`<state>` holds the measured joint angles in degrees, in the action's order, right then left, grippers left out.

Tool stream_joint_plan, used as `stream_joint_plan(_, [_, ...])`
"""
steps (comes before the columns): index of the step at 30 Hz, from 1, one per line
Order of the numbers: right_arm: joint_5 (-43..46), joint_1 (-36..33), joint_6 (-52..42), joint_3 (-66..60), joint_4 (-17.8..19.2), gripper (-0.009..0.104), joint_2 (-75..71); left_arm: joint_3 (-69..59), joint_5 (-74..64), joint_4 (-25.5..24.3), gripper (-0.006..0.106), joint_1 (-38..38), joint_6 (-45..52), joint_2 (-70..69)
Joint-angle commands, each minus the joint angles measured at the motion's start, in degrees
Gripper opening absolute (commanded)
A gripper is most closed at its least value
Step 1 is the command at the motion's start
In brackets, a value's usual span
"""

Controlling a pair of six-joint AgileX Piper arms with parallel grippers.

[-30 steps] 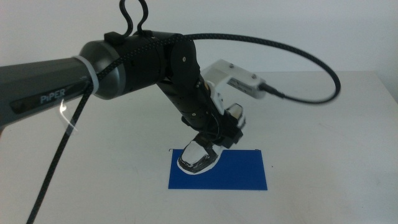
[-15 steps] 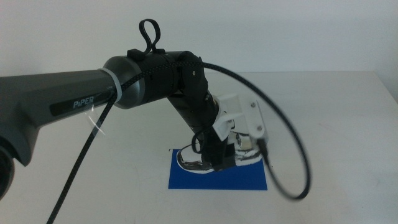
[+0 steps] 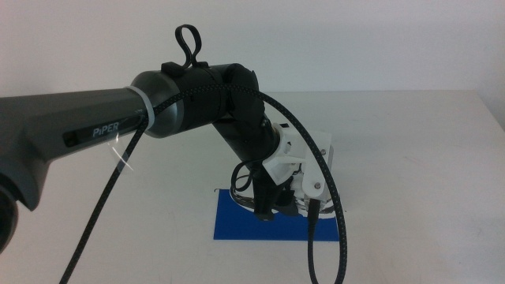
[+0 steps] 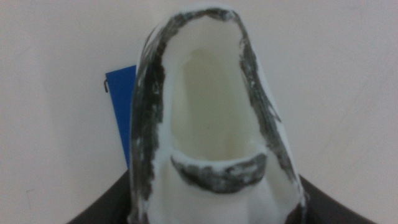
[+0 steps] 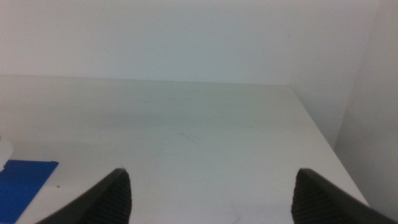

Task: Use one arm to grab the shoe from the table and place it on the mat.

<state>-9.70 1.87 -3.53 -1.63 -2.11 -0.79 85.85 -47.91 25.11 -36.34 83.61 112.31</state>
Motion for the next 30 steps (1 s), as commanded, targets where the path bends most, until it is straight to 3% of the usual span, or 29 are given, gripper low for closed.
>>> stream_joint_plan(1, [4.5,-0.2,-0.7,0.5,0.5,0.066,-1.2,1.6,1.8,2.5,-0.002,-0.2,-0.5,-3.2])
stream_joint_plan(7, [4.5,-0.2,-0.7,0.5,0.5,0.066,-1.2,1.6,3.3,2.8,-0.002,0.3,-5.5,-0.9])
stream_joint_plan(25, [4.5,-0.2,-0.7,0.5,0.5,0.066,-1.2,1.6,3.5,3.1,0.000,1.8,-5.4,2.7])
stream_joint_plan(26, [4.5,-0.2,-0.7,0.5,0.5,0.066,-1.2,1.6,3.6,3.0,0.004,1.8,-5.4,2.7])
stream_joint_plan(27, [4.5,-0.2,-0.7,0.5,0.5,0.066,-1.2,1.6,3.2,3.1,0.073,1.8,-5.4,2.6])
stream_joint_plan(30, [4.5,-0.2,-0.7,0.5,0.5,0.066,-1.2,1.6,3.2,3.1,0.091,1.8,-5.4,2.6])
